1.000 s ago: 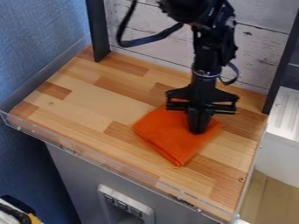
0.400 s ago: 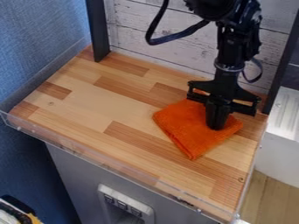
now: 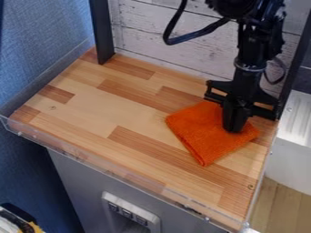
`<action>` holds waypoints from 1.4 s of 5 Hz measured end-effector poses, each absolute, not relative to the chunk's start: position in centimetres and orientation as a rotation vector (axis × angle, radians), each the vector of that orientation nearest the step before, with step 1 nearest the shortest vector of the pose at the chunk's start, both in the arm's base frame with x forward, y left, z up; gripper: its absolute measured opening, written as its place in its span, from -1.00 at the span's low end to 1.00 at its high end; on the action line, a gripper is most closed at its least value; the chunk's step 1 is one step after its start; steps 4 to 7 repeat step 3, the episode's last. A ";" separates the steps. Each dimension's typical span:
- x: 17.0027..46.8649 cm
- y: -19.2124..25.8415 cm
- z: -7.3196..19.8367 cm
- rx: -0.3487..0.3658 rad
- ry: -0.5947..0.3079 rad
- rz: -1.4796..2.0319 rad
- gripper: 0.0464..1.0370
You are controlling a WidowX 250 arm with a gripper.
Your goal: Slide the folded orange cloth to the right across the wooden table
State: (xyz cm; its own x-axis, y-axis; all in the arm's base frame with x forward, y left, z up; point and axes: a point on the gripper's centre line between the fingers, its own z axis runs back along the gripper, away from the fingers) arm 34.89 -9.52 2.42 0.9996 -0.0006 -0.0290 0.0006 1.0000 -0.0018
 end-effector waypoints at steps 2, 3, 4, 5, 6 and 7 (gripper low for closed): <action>35.0 -7.3 6.2 0.000 0.030 -0.056 0.45; 35.1 -4.8 8.3 -0.007 0.021 -0.055 0.91; 35.1 -4.8 8.3 -0.007 0.021 -0.055 0.91; 35.1 -4.8 8.3 -0.007 0.021 -0.055 0.91; 35.1 -4.8 8.3 -0.007 0.021 -0.055 0.91; 35.1 -4.8 8.3 -0.007 0.021 -0.055 0.91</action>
